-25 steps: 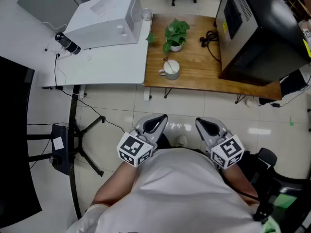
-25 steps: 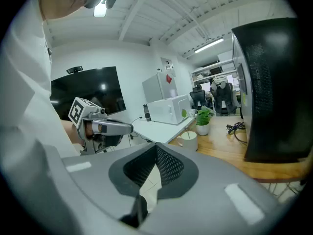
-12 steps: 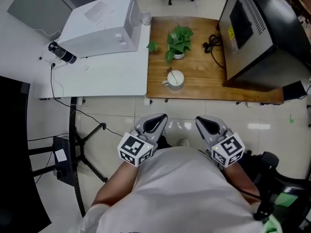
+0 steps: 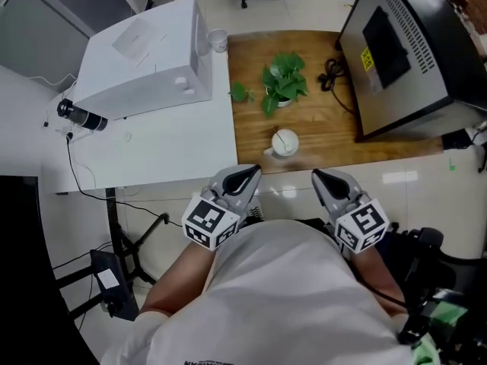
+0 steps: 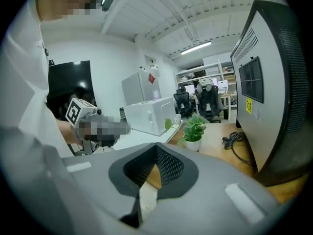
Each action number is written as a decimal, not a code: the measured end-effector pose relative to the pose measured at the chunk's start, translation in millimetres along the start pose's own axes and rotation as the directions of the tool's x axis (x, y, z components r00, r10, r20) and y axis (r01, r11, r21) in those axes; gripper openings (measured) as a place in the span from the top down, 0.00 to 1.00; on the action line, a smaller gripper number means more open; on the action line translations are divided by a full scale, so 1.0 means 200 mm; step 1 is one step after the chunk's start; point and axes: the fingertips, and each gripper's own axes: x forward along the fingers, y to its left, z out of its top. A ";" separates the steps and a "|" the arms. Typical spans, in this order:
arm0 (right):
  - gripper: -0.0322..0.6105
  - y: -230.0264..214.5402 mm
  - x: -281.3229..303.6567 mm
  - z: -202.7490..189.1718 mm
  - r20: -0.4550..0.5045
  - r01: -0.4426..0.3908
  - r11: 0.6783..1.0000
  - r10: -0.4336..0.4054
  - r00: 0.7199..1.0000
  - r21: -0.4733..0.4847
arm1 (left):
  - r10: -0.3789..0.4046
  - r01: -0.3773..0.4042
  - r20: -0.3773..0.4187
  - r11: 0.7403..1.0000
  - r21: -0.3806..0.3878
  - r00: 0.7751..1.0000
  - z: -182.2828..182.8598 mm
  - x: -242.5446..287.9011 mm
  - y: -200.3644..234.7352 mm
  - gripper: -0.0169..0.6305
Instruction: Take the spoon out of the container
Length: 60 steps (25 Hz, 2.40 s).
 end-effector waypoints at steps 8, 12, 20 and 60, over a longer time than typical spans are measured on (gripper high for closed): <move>0.94 -0.06 0.12 0.08 -0.013 0.050 0.999 -0.051 0.999 -0.013 | -0.038 0.038 -0.014 0.999 -0.017 0.999 0.03 0.08 0.18 0.97; 0.94 -0.13 0.15 0.07 -0.039 0.029 1.000 -0.029 0.999 0.000 | -0.017 0.016 -0.011 0.999 -0.052 1.000 0.04 0.16 0.22 0.97; 0.94 -0.22 0.20 0.10 -0.048 -0.054 0.999 0.054 0.997 -0.007 | 0.025 -0.026 -0.017 0.998 -0.048 1.000 0.04 0.27 0.25 0.97; 0.94 -0.48 0.18 -0.19 -0.136 -0.002 0.990 0.021 0.990 0.140 | -0.023 -0.011 -0.264 0.992 -0.126 0.964 -0.37 0.77 0.50 0.81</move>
